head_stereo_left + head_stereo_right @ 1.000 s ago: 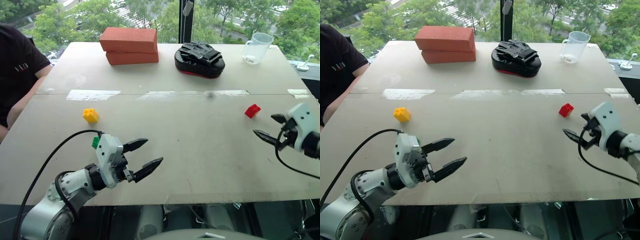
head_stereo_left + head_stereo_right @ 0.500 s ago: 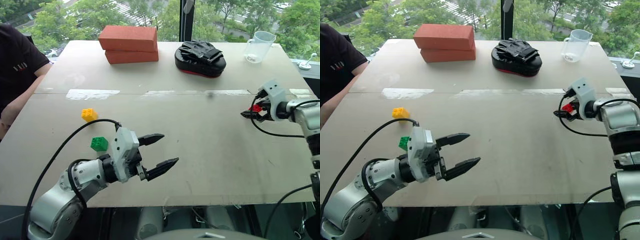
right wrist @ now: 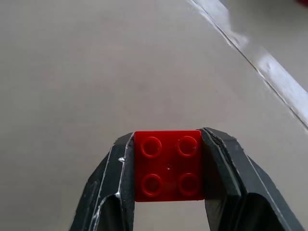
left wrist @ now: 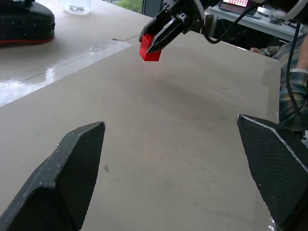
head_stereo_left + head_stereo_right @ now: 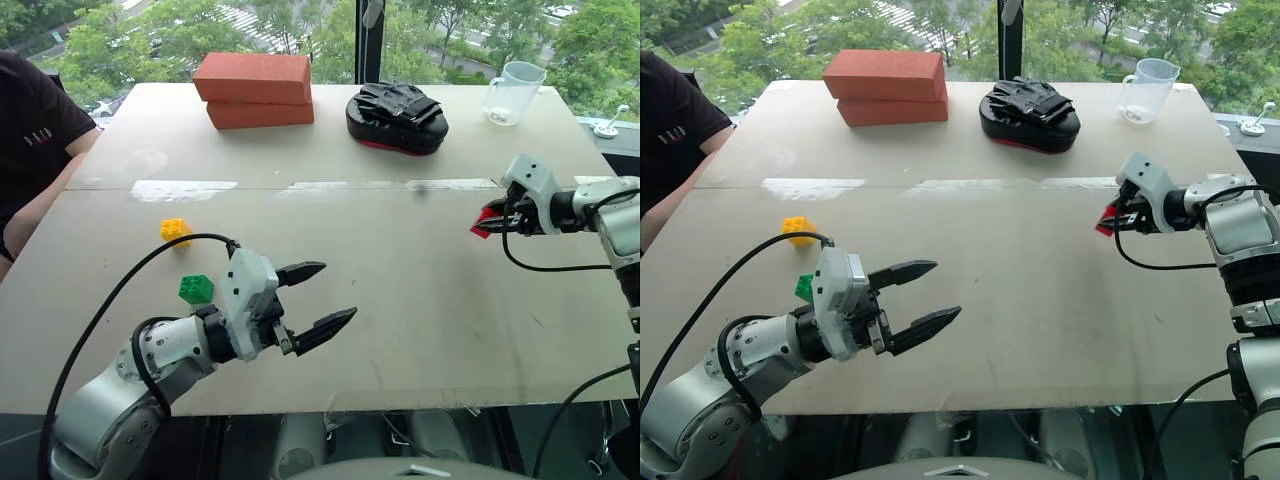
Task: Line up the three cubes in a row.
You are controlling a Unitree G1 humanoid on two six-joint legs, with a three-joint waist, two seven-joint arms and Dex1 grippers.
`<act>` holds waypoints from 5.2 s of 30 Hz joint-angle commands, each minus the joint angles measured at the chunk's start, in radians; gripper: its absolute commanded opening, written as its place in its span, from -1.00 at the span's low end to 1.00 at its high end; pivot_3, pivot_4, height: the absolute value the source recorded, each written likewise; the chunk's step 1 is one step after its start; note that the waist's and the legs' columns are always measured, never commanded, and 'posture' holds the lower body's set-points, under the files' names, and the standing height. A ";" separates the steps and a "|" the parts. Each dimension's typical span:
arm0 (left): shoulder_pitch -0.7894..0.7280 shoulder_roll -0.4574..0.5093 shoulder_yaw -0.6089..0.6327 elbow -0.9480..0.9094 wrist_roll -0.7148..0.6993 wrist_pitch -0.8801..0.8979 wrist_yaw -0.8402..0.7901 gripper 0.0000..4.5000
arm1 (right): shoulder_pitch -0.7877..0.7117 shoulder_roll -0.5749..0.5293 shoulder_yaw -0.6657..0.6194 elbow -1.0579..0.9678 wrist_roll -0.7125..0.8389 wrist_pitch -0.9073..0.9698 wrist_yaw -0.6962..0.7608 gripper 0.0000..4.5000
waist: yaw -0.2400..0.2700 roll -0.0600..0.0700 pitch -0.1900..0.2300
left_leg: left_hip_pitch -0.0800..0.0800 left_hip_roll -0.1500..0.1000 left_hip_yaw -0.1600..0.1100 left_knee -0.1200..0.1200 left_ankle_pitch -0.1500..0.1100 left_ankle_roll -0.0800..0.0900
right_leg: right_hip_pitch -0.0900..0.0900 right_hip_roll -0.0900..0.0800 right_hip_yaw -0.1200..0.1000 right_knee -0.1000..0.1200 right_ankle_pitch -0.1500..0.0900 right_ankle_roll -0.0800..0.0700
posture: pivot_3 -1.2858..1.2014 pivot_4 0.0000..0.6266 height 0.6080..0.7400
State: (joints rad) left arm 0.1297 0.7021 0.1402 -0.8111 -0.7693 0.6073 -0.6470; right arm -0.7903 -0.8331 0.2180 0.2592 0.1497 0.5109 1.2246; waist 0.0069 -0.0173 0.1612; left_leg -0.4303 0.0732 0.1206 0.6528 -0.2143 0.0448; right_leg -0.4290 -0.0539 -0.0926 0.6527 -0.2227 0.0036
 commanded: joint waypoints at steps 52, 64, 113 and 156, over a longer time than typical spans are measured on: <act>0.289 -0.158 0.294 -0.041 0.001 -0.053 0.240 1.00 | 0.080 0.211 -0.103 -0.303 0.140 -0.163 0.115 0.99 | 0.008 0.000 0.000 | -0.001 0.000 -0.001 0.001 0.000 -0.001 | 0.000 -0.002 0.000 0.000 -0.002 -0.004 | 0.03 -0.52 1.00; 0.070 -0.216 0.352 0.108 0.182 0.246 0.697 1.00 | 0.363 0.206 -0.249 -0.686 0.451 -0.092 0.037 0.99 | 0.003 -0.006 -0.003 | 0.001 -0.001 -0.004 0.002 0.000 0.000 | 0.002 -0.003 0.000 0.003 -0.002 -0.004 | 0.03 -0.52 1.00; -1.183 -0.321 -0.434 1.832 0.743 -0.852 -0.847 -0.42 | 0.962 0.049 -0.577 -0.975 0.493 -0.012 -0.366 1.00 | 0.008 -0.012 0.000 | -0.003 -0.004 -0.004 0.003 -0.001 0.002 | 0.000 -0.002 -0.003 0.003 -0.001 0.002 | 0.03 -0.52 1.00; -0.476 -0.284 0.371 0.528 0.639 0.218 0.389 0.92 | 0.513 0.125 -0.252 -0.658 0.497 -0.121 -0.146 1.00 | 0.017 -0.016 0.001 | 0.000 -0.004 -0.016 0.014 -0.001 0.001 | 0.008 -0.001 0.004 0.007 -0.002 -0.001 | 0.03 -0.52 1.00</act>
State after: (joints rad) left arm -0.3198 0.4172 0.5062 -0.2948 -0.1388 0.8631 -0.3044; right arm -0.2539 -0.7122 -0.0332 -0.3959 0.6480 0.4102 1.0654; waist 0.0234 -0.0332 0.1620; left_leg -0.4305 0.0692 0.1046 0.6672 -0.2154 0.0462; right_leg -0.4211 -0.0555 -0.0883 0.6599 -0.2247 0.0023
